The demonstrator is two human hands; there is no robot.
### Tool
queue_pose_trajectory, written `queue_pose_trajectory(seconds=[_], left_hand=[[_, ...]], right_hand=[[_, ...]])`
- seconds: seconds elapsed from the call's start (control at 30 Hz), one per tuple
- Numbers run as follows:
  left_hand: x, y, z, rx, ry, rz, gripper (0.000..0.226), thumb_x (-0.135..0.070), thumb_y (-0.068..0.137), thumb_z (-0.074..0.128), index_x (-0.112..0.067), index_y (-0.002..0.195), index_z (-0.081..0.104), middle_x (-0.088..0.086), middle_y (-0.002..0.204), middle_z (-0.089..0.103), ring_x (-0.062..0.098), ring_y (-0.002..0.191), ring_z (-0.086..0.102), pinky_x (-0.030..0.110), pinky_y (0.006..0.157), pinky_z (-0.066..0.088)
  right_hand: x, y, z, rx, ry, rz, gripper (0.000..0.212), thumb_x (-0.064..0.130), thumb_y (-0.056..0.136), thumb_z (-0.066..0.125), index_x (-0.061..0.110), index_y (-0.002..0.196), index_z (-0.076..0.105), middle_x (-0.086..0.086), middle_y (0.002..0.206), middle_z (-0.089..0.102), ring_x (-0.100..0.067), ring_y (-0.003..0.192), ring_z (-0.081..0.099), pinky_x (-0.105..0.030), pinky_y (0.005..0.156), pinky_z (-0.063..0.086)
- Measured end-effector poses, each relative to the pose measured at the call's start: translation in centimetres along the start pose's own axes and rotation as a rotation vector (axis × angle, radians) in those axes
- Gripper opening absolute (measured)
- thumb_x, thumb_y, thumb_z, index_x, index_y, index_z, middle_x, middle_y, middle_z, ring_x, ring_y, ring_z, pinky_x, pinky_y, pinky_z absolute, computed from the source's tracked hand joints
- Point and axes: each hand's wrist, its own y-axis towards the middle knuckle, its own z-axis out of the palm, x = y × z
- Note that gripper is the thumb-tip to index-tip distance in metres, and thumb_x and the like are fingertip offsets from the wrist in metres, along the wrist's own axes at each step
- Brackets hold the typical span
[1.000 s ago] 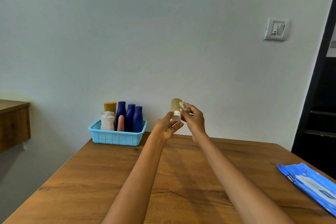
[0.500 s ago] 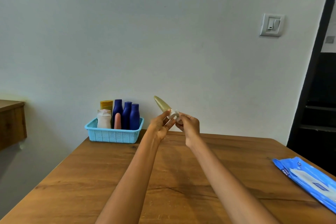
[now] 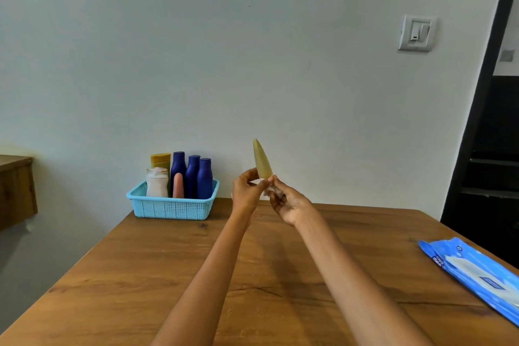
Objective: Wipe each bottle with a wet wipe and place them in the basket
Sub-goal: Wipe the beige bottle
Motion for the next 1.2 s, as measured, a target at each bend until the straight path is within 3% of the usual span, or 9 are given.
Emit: queue_pose_trajectory(seconds=[0.13,0.27,0.43,0.6,0.73,0.87,1.0,1.1,1.2], left_hand=[[0.0,0.3,0.1,-0.028,-0.039,0.03,0.031,-0.022,0.078,0.075,-0.012,0.106,0.065,0.003,0.099,0.07,0.019,0.089,0.067,0.029,0.079,0.054],[0.1,0.1,0.2,-0.017,-0.036,0.026,0.032,-0.019,0.08,0.073,-0.013,0.109,0.064,0.002,0.1,0.069,0.017,0.089,0.066,0.027,0.079,0.054],[0.1,0.0,0.3,-0.01,0.067,0.09,0.034,-0.02,0.08,0.073,-0.016,0.111,0.061,-0.003,0.098,0.066,0.017,0.08,0.064,0.028,0.074,0.056],[-0.2,-0.1,-0.2,0.036,0.091,0.116,0.036,-0.021,0.079,0.074,-0.012,0.112,0.061,0.0,0.101,0.067,0.018,0.091,0.063,0.026,0.076,0.053],[-0.9,-1.0,-1.1,0.018,-0.001,0.05,0.034,-0.02,0.081,0.071,-0.011,0.112,0.06,-0.001,0.099,0.066,0.014,0.091,0.063,0.02,0.074,0.05],[-1.4,-1.4,-2.9,0.023,-0.001,0.002,0.032,-0.019,0.082,0.07,-0.009,0.111,0.06,-0.001,0.096,0.066,0.012,0.092,0.062,0.016,0.072,0.048],[-1.6,-2.7,-4.3,0.103,0.03,-0.02,0.029,-0.016,0.084,0.069,-0.007,0.11,0.06,-0.003,0.092,0.066,0.01,0.089,0.063,0.014,0.069,0.05],[-1.6,-4.3,-4.3,0.146,0.026,-0.027,0.027,-0.015,0.084,0.068,-0.009,0.109,0.06,0.001,0.096,0.066,0.012,0.09,0.065,0.017,0.072,0.052],[-1.9,-5.1,-4.3,0.084,-0.033,-0.035,0.021,-0.014,0.084,0.069,-0.011,0.103,0.061,0.001,0.093,0.068,0.013,0.087,0.067,0.019,0.075,0.053]], right_hand=[[0.3,-0.2,-0.2,-0.013,-0.066,-0.031,0.02,0.02,0.079,0.074,0.004,0.087,0.065,-0.01,0.08,0.064,-0.015,0.067,0.061,-0.018,0.054,0.05],[1.1,-0.4,0.3,0.042,-0.011,-0.01,0.034,0.023,0.081,0.072,0.001,0.103,0.059,-0.017,0.103,0.06,-0.024,0.088,0.063,-0.03,0.068,0.059],[1.2,-1.3,0.2,0.085,-0.073,0.027,0.029,0.022,0.083,0.069,0.002,0.102,0.06,-0.012,0.088,0.062,-0.018,0.075,0.062,-0.022,0.056,0.057],[1.0,-1.7,-1.5,0.018,-0.208,-0.022,0.024,0.021,0.077,0.075,0.005,0.091,0.066,-0.009,0.087,0.066,-0.015,0.072,0.062,-0.018,0.056,0.053],[0.4,-2.3,-2.4,0.032,-0.469,-0.085,0.029,0.02,0.081,0.072,0.0,0.101,0.066,-0.013,0.097,0.068,-0.021,0.086,0.065,-0.027,0.073,0.053],[-0.2,-3.4,-2.2,0.154,-0.534,-0.015,0.014,0.006,0.089,0.06,-0.003,0.099,0.061,-0.014,0.092,0.063,-0.025,0.091,0.064,-0.035,0.089,0.053],[-0.9,-4.1,-0.9,0.201,-0.169,0.075,0.017,-0.011,0.089,0.046,-0.007,0.103,0.054,-0.022,0.094,0.06,-0.029,0.083,0.064,-0.035,0.072,0.06],[-1.8,-4.8,0.4,0.169,-0.078,0.039,0.013,-0.005,0.094,0.045,-0.006,0.1,0.057,-0.019,0.091,0.062,-0.023,0.074,0.066,-0.029,0.058,0.059],[-2.9,-5.5,1.1,0.096,-0.101,-0.081,0.011,-0.002,0.093,0.051,0.0,0.094,0.061,-0.012,0.083,0.064,-0.013,0.06,0.067,-0.023,0.058,0.058]])
